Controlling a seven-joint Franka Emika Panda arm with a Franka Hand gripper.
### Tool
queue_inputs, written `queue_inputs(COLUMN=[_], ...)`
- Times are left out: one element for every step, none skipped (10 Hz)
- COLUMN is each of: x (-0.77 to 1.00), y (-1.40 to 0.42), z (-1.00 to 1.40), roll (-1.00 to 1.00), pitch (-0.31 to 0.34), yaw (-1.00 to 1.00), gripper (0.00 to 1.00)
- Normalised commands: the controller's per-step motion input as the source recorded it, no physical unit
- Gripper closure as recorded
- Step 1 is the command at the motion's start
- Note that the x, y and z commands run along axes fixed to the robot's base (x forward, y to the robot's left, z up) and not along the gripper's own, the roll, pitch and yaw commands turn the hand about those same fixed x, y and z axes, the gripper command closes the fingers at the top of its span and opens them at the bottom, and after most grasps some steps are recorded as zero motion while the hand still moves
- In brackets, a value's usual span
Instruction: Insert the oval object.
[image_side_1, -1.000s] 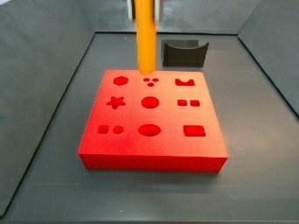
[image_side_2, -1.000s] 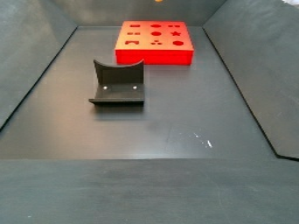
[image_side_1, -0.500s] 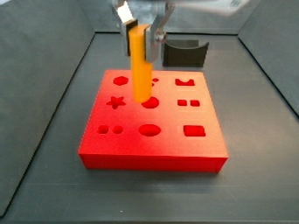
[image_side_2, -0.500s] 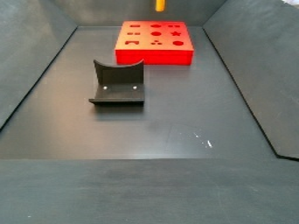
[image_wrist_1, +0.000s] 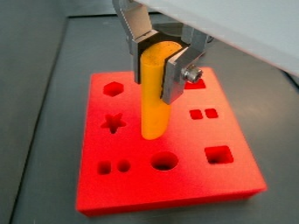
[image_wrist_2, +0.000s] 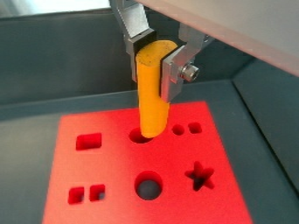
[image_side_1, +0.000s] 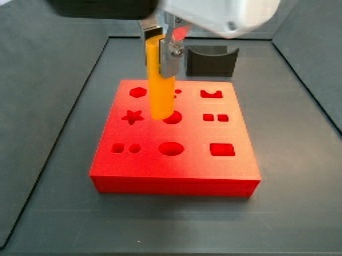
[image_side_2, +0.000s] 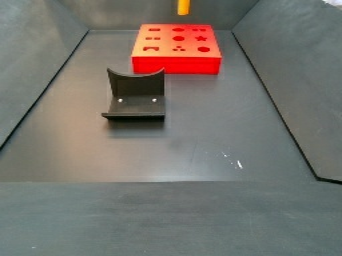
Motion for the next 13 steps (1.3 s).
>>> queue_inputs(x=[0.00, 0.14, 0.20, 0.10, 0.07, 0.03, 0.00, 0.00, 0.00, 0.03, 0.37, 0.68, 0.76], y=[0.00, -0.13, -0.16, -0.16, -0.15, -0.14, -0.15, -0.16, -0.17, -0.19, -0.11, -0.06, 0.00], z=[-0.03, -0.11, -0.23, -0.32, -0.33, -0.36, -0.34, -0.31, -0.29, -0.25, -0.07, -0.01, 0.00], roll=[-0.05, -0.03, 0.00, 0.00, 0.00, 0.00, 0.00, 0.00, 0.00, 0.00, 0.00, 0.01, 0.00], pitch=[0.024, 0.007, 0.000, 0.000, 0.006, 0.027, 0.057, 0.060, 0.061, 0.066, 0.080, 0.126, 0.170], yaw=[-1.00, -0.89, -0.84, -0.91, -0.91, -0.92, -0.94, -0.94, -0.93, -0.89, -0.57, -0.28, -0.21], gripper=[1.00, 1.00, 1.00, 1.00, 1.00, 1.00, 1.00, 1.00, 1.00, 1.00, 1.00, 1.00, 1.00])
